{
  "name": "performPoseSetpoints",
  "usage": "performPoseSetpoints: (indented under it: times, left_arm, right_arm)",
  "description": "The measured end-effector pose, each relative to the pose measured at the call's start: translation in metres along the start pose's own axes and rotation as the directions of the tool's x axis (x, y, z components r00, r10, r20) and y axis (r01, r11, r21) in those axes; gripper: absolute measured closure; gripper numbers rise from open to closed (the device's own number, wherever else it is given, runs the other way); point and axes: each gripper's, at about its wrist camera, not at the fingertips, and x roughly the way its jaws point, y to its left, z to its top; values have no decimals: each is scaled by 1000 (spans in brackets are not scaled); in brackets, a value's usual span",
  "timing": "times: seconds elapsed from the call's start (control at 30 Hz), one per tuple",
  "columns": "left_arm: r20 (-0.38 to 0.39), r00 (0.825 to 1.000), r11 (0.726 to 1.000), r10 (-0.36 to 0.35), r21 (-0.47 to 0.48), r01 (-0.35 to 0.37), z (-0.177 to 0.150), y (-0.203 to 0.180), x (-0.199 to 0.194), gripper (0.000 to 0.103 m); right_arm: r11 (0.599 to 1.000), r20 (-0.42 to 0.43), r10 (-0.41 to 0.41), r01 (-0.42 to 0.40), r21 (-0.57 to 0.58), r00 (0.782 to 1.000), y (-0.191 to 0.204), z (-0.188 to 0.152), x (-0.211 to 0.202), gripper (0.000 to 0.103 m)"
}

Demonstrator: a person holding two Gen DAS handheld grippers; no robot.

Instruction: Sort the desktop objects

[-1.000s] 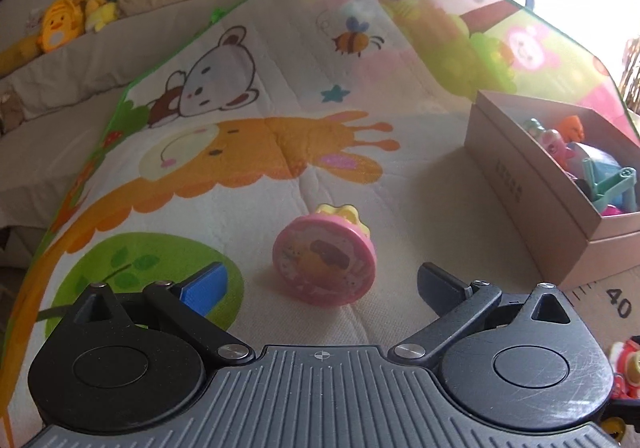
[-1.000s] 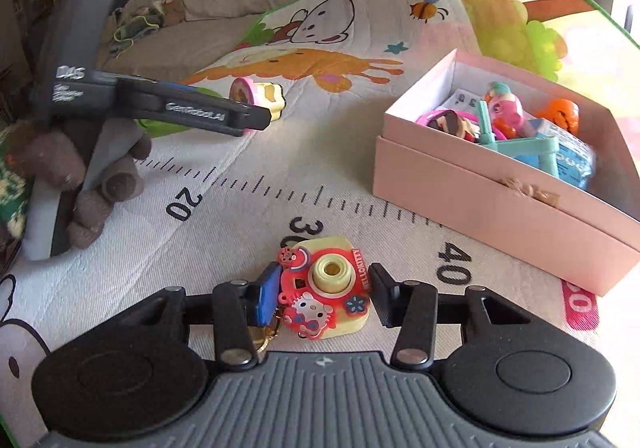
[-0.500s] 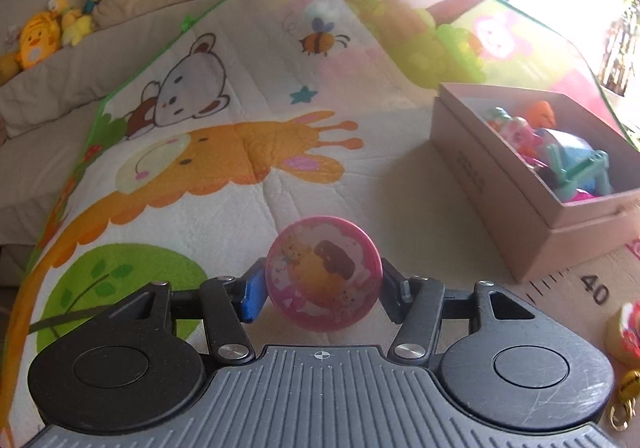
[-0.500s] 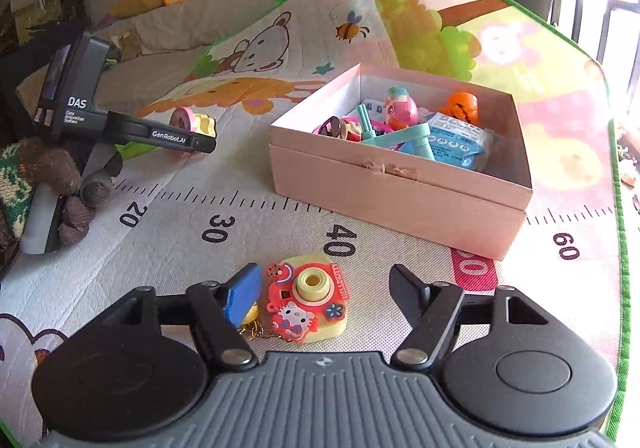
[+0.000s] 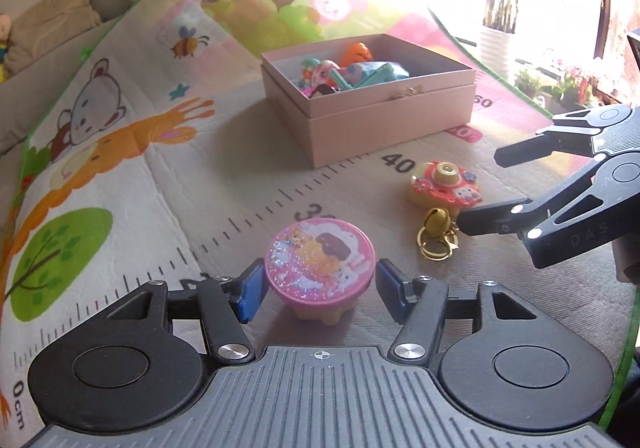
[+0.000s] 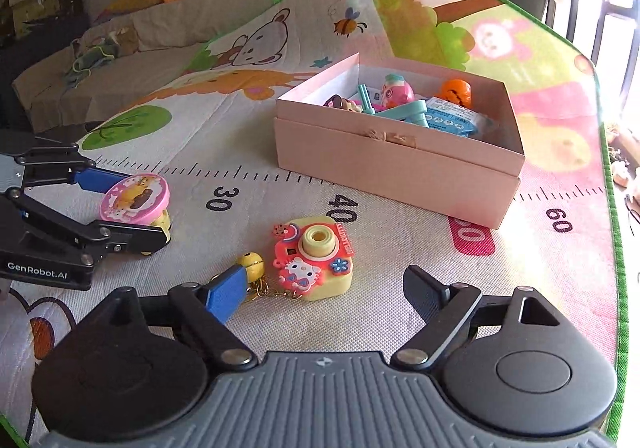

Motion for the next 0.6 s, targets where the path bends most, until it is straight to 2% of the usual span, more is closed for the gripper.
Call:
performPoseSetpoints:
  times: [0.13, 0.37, 0.43, 0.6]
  left_arm:
    - [3, 1000, 999, -1, -36, 1, -3, 2, -1, 21]
    - [-4, 1000, 998, -7, -55, 7, -7, 0, 4, 12]
    - [4, 1000, 999, -6, -48, 6, -10, -1, 1, 8]
    - [9, 1000, 997, -20, -71, 21, -15, 2, 3, 7]
  right_arm:
    - [1000, 6, -3, 3, -13, 1000, 2, 0, -2, 15]
    - [999, 13, -37, 37, 20, 999, 4, 10, 7, 15]
    - [1000, 8, -19, 18, 21, 1000, 0, 8, 4, 15]
    - [998, -15, -60, 60, 4, 998, -15, -5, -6, 16]
